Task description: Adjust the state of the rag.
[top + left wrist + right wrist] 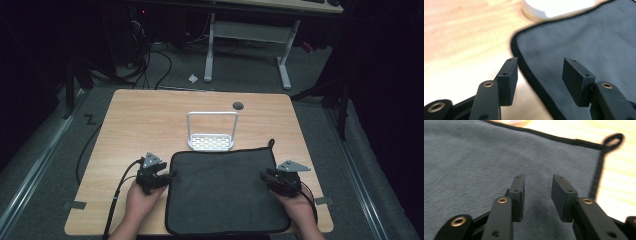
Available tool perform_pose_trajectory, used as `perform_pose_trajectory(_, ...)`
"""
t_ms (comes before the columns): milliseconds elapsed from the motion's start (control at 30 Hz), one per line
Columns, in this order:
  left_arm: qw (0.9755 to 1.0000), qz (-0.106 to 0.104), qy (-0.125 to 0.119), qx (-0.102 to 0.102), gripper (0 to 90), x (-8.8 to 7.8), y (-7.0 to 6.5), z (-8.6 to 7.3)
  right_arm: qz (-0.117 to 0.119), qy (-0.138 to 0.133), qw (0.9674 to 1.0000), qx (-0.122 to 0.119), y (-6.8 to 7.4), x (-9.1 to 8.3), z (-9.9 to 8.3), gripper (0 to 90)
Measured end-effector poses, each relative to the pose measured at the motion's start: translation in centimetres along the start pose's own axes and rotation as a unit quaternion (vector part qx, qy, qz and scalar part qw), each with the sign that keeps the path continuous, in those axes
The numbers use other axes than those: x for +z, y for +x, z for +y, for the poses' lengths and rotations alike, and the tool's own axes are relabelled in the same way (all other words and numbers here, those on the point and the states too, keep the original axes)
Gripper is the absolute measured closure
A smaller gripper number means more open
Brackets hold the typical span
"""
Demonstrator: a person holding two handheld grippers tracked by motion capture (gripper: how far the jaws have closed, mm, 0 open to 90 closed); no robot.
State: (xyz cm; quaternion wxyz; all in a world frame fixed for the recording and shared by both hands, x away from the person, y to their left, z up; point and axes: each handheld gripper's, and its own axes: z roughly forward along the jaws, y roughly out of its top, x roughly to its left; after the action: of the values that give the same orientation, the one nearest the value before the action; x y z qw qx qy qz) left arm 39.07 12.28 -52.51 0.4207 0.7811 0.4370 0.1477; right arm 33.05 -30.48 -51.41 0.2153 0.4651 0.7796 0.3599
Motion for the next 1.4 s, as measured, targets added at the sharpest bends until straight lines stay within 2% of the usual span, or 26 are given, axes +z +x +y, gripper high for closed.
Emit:
perform_pose_trajectory(200, 0.9994, 0.021, 0.017, 0.019, 46.5, 3.0, 0.7, 2.1, 0.009, -0.002, 0.9998, -0.020, 0.9, 0.1, 0.1, 61.3)
perform_pose_trajectory(333, 0.9991, 0.027, 0.029, 0.017, 48.5, 4.3, 1.0, 2.4, 0.013, 0.000, 0.9997, -0.022, 1.2, 0.3, 0.2, 60.9)
perform_pose_trajectory(467, 0.9990, 0.032, 0.026, 0.020, 50.8, 4.5, 0.8, 2.4, 0.016, -0.001, 0.9995, -0.028, 1.4, 0.3, 0.2, 60.2)
perform_pose_trajectory(533, 0.9981, 0.041, 0.027, 0.035, 56.0, 4.4, 0.4, 2.2, 0.021, -0.002, 0.9993, -0.030, 1.8, 0.4, 0.3, 59.5)
perform_pose_trajectory(600, 0.9982, 0.043, 0.023, 0.035, 62.8, 4.4, 0.0, 2.1, 0.027, -0.002, 0.9992, -0.031, 2.2, 0.5, 0.5, 57.9)
perform_pose_trajectory(700, 0.9986, 0.040, 0.018, 0.031, 69.4, 4.3, -0.1, 1.9, 0.033, -0.005, 0.9984, -0.045, 3.2, 0.6, 0.9, 56.5)
perform_pose_trajectory(767, 0.9992, 0.027, 0.014, 0.026, 77.7, 4.3, 0.1, 1.8, 0.041, -0.009, 0.9978, -0.051, 4.2, 0.7, 1.2, 54.8)
perform_pose_trajectory(800, 0.9995, 0.021, 0.014, 0.017, 80.6, 4.2, 0.4, 1.8, 0.045, -0.009, 0.9975, -0.053, 4.7, 0.8, 1.3, 53.4)
perform_pose_trajectory(867, 0.9994, -0.015, 0.012, -0.029, 82.2, 4.1, 1.4, 1.7, 0.056, -0.012, 0.9966, -0.060, 6.0, 1.1, 1.7, 50.1)
perform_pose_trajectory(933, 0.9985, -0.029, 0.012, -0.045, 82.3, 4.1, 1.9, 1.6, 0.067, -0.018, 0.9952, -0.069, 7.5, 1.4, 2.1, 47.5)
perform_pose_trajectory(1067, 0.9989, -0.025, 0.011, -0.038, 82.1, 4.0, 1.7, 1.6, 0.083, -0.018, 0.9923, -0.090, 10.6, 2.2, 3.0, 44.1)
perform_pose_trajectory(1233, 0.9986, -0.029, 0.007, -0.043, 82.1, 3.9, 1.7, 1.5, 0.101, -0.005, 0.9884, -0.113, 13.7, 3.6, 3.8, 42.6)
perform_pose_trajectory(1400, 0.9983, -0.030, 0.004, -0.049, 81.8, 3.9, 1.9, 1.5, 0.118, 0.004, 0.9850, -0.126, 16.4, 5.1, 4.5, 42.5)
